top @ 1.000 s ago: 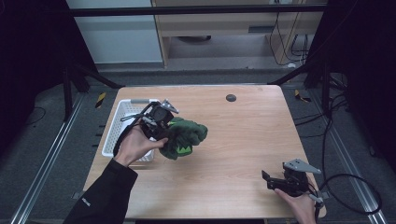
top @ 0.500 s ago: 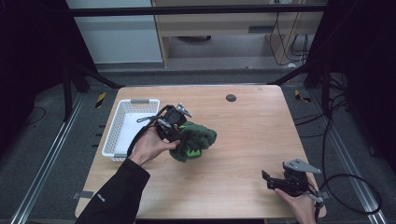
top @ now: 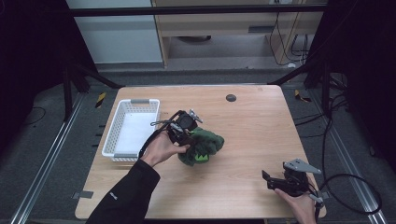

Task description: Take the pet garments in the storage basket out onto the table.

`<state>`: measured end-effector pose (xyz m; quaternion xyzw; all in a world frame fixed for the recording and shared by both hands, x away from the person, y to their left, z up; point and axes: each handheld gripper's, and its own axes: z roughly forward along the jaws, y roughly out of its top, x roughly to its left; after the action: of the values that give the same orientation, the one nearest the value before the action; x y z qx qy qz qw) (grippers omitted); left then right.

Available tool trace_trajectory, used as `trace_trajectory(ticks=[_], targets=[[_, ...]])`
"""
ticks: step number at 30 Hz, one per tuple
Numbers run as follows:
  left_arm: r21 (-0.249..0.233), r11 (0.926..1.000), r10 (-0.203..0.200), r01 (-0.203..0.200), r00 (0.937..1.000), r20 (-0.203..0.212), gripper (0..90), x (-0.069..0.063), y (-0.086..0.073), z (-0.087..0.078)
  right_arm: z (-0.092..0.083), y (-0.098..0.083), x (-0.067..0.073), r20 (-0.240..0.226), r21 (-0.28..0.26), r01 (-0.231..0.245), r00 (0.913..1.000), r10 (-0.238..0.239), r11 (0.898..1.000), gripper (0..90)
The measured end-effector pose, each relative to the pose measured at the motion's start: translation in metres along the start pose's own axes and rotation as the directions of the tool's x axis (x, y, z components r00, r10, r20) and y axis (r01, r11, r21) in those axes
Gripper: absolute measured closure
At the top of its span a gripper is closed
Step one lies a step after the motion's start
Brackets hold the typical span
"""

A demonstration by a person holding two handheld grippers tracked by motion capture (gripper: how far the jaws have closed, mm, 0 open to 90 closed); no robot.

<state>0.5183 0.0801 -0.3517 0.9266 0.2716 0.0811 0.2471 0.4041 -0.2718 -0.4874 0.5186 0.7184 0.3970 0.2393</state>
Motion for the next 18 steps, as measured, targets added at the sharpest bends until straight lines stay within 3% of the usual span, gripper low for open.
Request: trace_trajectory(ticks=[18], targets=[[0.034, 0.9992, 0.017, -0.019, 0.9991, 0.040, 75.3, -0.011, -0.007, 0.041, 0.000, 0.000, 0.000, -0.003, 0.003, 0.004, 1.0000, -0.004, 1.000, 9.8]])
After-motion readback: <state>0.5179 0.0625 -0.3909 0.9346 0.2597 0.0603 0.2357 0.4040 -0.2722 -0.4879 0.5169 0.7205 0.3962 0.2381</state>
